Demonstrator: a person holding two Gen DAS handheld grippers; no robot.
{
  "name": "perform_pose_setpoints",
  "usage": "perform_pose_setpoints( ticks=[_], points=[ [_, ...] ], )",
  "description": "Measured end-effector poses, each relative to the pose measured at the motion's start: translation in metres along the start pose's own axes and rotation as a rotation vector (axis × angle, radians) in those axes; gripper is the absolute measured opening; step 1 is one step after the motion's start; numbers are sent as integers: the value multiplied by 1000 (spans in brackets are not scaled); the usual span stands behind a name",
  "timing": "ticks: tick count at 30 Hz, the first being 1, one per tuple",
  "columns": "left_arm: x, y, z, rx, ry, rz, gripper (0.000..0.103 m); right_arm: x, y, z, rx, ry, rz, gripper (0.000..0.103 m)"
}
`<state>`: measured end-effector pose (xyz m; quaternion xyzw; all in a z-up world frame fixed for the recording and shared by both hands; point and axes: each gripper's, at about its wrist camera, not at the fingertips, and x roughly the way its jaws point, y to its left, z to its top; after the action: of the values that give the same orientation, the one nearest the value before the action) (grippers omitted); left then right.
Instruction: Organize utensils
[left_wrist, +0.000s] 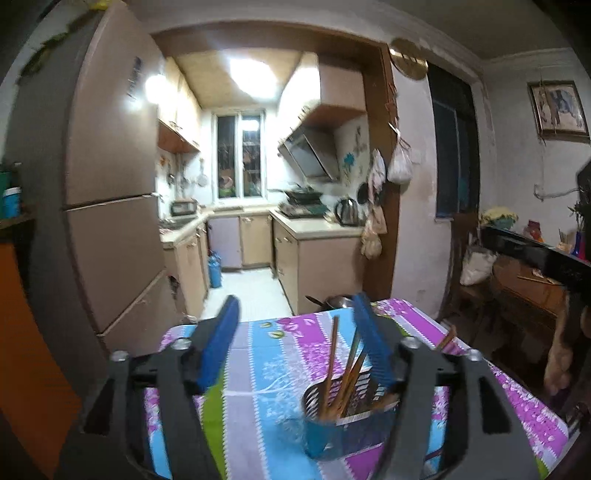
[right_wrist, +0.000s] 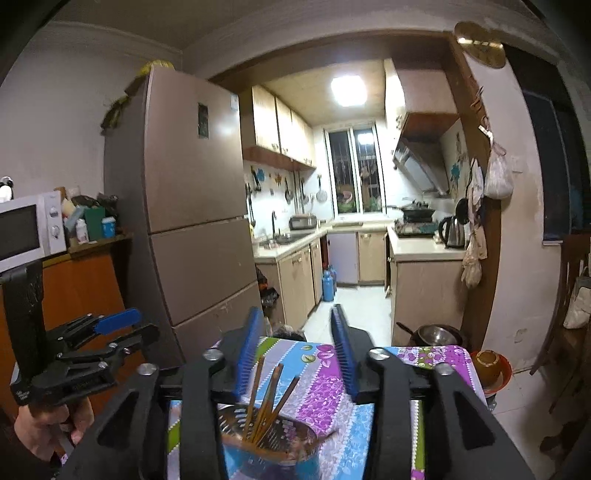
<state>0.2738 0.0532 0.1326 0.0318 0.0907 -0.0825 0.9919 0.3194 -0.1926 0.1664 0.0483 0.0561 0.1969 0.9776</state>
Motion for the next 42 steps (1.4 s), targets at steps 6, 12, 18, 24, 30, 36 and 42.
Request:
perform_pose_setpoints(
  ticks=[6,12,18,24,30,36,42],
  points=[
    [-87,8,-66,-56,-90,101,98,-101,30,-69,-16,-73,-47,98],
    [-135,-13,-128,-79,32,137,98,-165,63,-137,-4,-40,-124,98],
    [-167,-33,-158,-62,35,98,98,-197,95,-180,3,12,-145,98],
    [-190,-49,-172,-33,25,83,98,-219,105,-186,1,-5,-135,98],
    [-212,-51,-175,-31,1,89,98,-236,112,-193,-4,-13,-136,98],
    [-237,-64,-178,-15,-37,78,98,-256,122,-198,-17,-41,-135,98],
    [-260,-74,-185,-6,-118,97,98,-281,135,-213,-44,-110,-147,98]
  ],
)
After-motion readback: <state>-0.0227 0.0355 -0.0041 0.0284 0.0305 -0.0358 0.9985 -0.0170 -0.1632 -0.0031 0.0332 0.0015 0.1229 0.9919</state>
